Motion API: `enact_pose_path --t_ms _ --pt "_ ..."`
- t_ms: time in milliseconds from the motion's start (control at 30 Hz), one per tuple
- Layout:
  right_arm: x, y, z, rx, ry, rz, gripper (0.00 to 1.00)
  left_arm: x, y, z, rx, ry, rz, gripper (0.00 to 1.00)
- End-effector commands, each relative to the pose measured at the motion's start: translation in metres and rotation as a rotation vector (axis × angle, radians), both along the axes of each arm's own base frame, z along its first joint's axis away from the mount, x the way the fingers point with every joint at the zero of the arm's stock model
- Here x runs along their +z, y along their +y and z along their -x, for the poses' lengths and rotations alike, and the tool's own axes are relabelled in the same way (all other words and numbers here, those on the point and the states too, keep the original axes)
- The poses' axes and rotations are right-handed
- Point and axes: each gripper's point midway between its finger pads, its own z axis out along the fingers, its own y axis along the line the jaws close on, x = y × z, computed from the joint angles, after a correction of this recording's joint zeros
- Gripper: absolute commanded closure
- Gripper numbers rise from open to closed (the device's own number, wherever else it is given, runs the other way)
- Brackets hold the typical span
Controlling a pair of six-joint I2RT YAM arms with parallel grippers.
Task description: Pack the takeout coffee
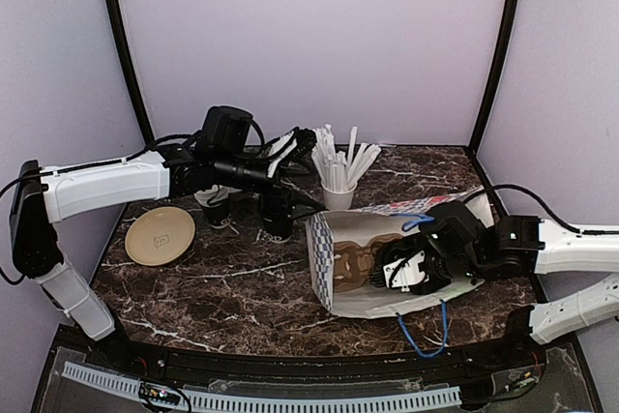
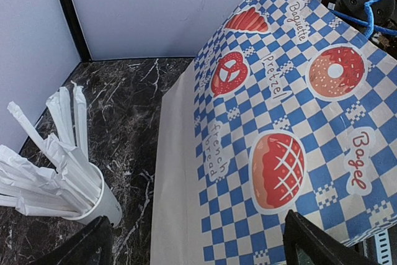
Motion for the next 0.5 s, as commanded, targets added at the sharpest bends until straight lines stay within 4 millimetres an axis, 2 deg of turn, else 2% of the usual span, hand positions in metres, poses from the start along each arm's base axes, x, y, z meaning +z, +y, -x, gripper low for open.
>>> enact_pose_path --t_ms 0,167,367,467 --pt "0.015 0.013 -0.012 -0.036 0.086 -0.049 0.5 0.005 0.002 0.0 -0.001 -0.001 0.0 0.02" --pt "0.023 0.022 -0.014 -0.04 0.179 -0.058 0.49 0.014 0.015 -0.019 0.103 -0.049 -0.014 0.01" --pt "0.023 0.028 -0.02 -0.075 0.385 -0.004 0.48 0.042 0.043 -0.042 0.203 -0.094 0.02 0.01" --pt "0.02 0.031 -0.028 -0.109 0.479 0.018 0.49 0.052 0.051 -0.045 0.231 -0.117 0.032 0.01"
